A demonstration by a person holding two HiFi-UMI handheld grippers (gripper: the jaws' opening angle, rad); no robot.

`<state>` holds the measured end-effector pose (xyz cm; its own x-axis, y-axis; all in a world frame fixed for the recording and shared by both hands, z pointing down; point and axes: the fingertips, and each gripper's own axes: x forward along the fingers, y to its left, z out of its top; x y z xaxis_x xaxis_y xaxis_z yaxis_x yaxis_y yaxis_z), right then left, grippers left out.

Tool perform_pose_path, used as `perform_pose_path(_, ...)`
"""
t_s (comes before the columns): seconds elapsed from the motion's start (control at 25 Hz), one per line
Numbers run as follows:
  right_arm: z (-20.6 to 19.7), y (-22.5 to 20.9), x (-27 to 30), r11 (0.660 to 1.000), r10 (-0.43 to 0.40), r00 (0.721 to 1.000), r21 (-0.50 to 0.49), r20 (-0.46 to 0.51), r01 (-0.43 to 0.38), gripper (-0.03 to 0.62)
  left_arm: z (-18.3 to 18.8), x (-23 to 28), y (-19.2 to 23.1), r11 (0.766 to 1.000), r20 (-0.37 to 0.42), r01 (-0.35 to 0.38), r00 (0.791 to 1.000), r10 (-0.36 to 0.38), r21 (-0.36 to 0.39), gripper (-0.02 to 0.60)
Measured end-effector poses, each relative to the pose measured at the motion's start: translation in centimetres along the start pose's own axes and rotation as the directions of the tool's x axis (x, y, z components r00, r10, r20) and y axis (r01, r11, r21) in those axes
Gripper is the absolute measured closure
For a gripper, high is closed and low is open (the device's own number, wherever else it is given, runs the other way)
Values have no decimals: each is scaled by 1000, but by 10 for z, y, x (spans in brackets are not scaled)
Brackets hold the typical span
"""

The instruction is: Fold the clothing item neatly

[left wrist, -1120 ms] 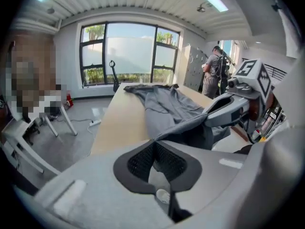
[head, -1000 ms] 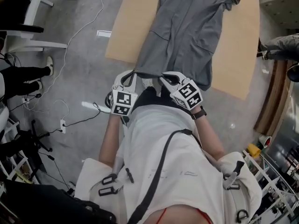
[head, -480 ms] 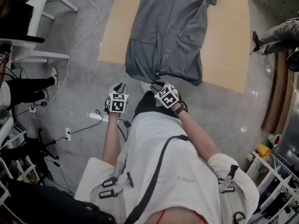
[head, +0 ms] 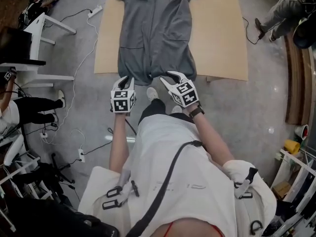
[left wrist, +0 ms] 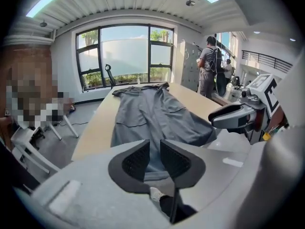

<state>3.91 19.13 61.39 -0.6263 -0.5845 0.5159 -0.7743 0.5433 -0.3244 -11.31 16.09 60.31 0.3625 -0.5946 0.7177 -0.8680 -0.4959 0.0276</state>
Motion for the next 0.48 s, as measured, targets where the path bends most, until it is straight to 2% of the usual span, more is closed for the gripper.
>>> perform_pose_path(0.12,26,-21,-16,999,-35,998,2,59,35,464,8,15,-36,998,-13,55,998,-55,-7,508)
perform_pose_path(0.24,43,-44,-21,998,-70,995,0,77,70,464,2,35,-68,994,-68,106,992,-106,-5,508)
perform_pose_path(0.48,83,-109,-7,989,-145,988,-4,55,145,463,-30,87,-82,987,-190,160,969,-157,3,506)
